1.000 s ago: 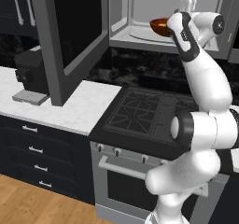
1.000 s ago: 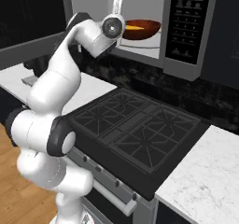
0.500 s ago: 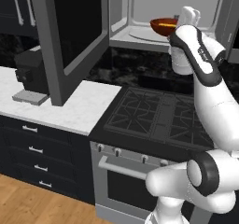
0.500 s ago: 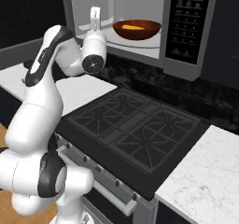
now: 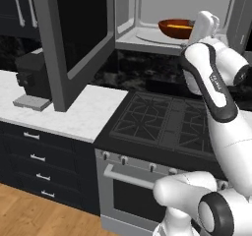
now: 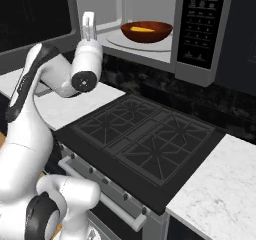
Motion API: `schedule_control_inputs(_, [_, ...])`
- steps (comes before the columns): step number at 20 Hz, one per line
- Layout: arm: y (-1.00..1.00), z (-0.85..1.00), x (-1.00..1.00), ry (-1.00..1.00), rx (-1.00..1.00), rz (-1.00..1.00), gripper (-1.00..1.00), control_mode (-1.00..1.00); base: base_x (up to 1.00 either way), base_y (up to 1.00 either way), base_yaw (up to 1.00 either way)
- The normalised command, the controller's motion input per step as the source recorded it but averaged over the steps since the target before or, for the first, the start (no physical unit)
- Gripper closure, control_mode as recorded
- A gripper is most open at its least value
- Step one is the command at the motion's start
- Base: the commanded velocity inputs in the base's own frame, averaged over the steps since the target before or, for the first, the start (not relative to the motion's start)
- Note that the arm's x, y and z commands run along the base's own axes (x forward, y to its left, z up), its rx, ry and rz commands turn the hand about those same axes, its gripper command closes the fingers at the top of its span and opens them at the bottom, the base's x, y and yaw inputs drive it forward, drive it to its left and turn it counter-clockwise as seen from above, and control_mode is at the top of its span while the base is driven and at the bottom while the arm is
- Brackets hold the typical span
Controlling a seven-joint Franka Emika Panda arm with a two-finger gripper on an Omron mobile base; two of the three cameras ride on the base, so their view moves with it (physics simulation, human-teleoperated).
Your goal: Pick the corn from the sink and place it in the bowl. Then pick the bowl and place it in the microwave. Then close the microwave door and press the start button.
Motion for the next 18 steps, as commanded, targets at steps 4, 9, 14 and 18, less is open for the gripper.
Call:
schedule_control_inputs(4, [0.0,0.99,-1.0,0.11,-0.2,0.0,-1.0,-1.0,0.0,0.0,0.0])
schedule_control_inputs(9, [0.02,0.59,-0.97,0.25,-0.04,0.0,-1.0,-1.0,0.0,0.0,0.0])
schedule_control_inputs(14, [0.4,-0.06,-1.0,0.07,0.0,0.0,-1.0,-1.0,0.0,0.0,0.0])
schedule_control_inputs(18, [0.75,-0.54,-1.0,-0.04,0.0,0.0,-1.0,-1.0,0.0,0.0,0.0])
